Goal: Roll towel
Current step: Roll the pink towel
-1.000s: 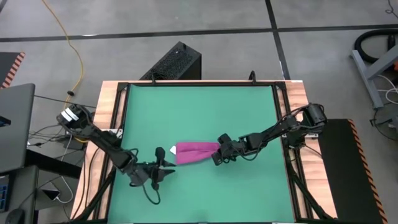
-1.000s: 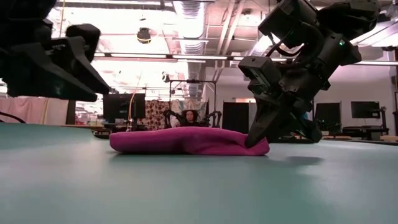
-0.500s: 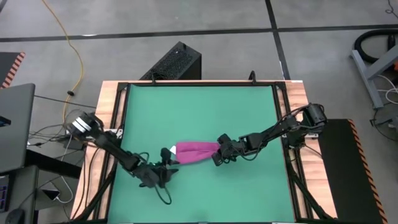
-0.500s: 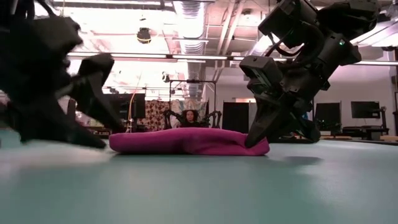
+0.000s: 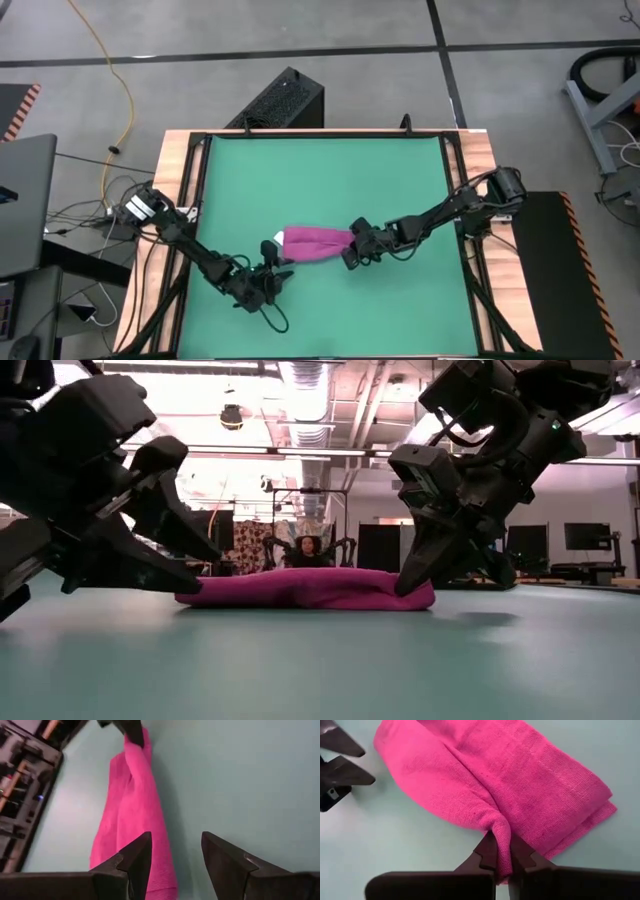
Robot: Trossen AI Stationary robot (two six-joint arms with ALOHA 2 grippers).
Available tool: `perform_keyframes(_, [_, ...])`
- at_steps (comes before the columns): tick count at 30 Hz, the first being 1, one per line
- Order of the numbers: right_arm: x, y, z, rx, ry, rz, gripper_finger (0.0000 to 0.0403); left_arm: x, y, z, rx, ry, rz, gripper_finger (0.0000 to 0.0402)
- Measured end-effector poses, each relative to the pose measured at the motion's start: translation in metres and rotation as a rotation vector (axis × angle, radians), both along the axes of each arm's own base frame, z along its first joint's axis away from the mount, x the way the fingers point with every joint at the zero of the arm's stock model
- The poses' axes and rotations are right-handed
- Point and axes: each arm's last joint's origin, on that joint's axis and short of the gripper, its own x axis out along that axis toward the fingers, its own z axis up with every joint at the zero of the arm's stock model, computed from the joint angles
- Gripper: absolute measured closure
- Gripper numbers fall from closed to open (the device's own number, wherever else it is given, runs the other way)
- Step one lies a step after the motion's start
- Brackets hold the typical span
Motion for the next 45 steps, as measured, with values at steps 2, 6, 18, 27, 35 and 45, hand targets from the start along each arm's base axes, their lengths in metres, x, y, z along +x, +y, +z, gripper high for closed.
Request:
perform_keyframes(2, [0.0,0.001,0.0,-0.001,-0.001,0.003,0.0373,0.001,0.003,-0.002,-0.033,0.026,0.006,0.0237])
perform_keyframes(6, [0.0,0.004,0.001,0.002,-0.008,0.01,0.0377,0.003,0.011,-0.005,-0.078,0.049,0.045,0.0237])
perform_keyframes(18, [-0.003,0.015,0.001,0.001,-0.017,0.045,0.0377,0.009,0.034,-0.009,-0.168,0.075,0.192,0.0325])
perform_keyframes(27, [-0.005,0.026,0.002,0.007,-0.034,0.081,0.0376,0.005,0.034,0.004,-0.244,0.082,0.236,0.0399])
perform_keyframes(35, [-0.005,0.032,0.005,0.02,-0.055,0.093,0.0371,0.005,0.03,0.037,-0.293,0.118,0.273,0.0401])
perform_keyframes(45, [-0.007,0.045,0.009,0.081,-0.098,0.14,0.0371,0.027,0.016,0.062,-0.477,0.159,0.196,0.0401])
